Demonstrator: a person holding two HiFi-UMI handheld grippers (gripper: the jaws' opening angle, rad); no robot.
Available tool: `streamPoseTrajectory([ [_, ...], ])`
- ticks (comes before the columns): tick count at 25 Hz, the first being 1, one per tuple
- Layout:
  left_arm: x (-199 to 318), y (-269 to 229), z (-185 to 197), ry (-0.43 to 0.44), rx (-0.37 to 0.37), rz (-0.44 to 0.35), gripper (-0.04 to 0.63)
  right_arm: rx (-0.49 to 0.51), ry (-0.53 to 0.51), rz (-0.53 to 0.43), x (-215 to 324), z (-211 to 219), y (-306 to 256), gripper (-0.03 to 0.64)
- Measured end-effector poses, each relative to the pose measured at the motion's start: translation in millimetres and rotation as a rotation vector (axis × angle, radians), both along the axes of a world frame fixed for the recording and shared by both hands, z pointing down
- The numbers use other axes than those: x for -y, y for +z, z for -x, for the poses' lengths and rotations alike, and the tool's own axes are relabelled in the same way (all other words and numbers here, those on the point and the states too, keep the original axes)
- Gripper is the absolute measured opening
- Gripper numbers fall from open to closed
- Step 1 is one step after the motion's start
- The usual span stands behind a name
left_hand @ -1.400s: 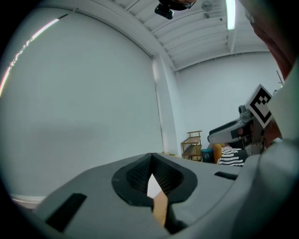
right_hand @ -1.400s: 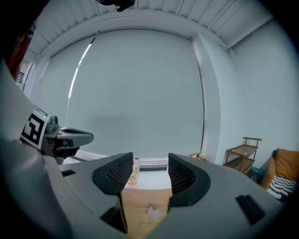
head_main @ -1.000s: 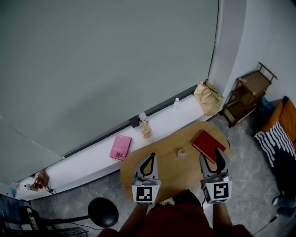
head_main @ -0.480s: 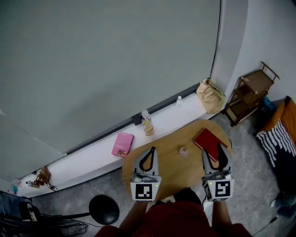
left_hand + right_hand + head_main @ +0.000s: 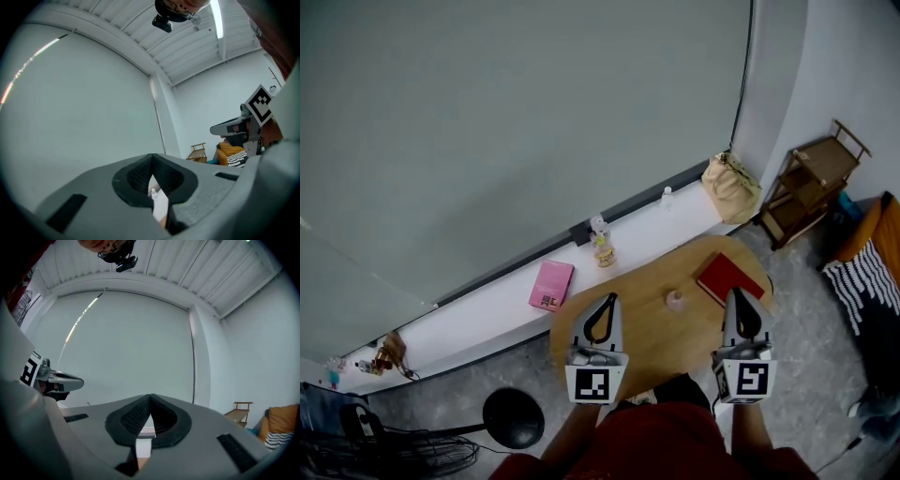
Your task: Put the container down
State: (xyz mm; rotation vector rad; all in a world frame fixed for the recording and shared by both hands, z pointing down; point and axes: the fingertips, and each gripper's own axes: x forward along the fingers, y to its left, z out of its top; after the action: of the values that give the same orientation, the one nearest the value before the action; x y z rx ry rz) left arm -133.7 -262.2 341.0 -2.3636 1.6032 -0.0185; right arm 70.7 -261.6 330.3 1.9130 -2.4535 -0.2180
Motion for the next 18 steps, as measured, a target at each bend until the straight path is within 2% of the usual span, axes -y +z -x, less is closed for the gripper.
streamPoseTrajectory([
  [2, 1, 4, 4, -0.012, -0.049, 0.043, 0.005, 0.012, -0.003, 0.001, 3, 2, -1, -0.002],
  [4, 1, 4, 5, -0.018, -0.080, 0.049, 0.005, 0.013, -0.007, 0.005, 4, 3, -1, -0.002],
  [11, 3, 12, 6, -0.018, -0.043, 0.069, 0.005, 0.005, -0.011, 0.025, 7, 5, 7, -0.002],
  [14, 4, 12, 7, -0.020, -0.077, 0.063, 0.005, 0.004, -0.004, 0.036, 6, 4, 9, -0.002],
  [18, 4, 11, 6, -0.011, -0.053, 0.043, 0.005, -0.001, 0.000, 0.035, 6, 2, 10, -0.002],
])
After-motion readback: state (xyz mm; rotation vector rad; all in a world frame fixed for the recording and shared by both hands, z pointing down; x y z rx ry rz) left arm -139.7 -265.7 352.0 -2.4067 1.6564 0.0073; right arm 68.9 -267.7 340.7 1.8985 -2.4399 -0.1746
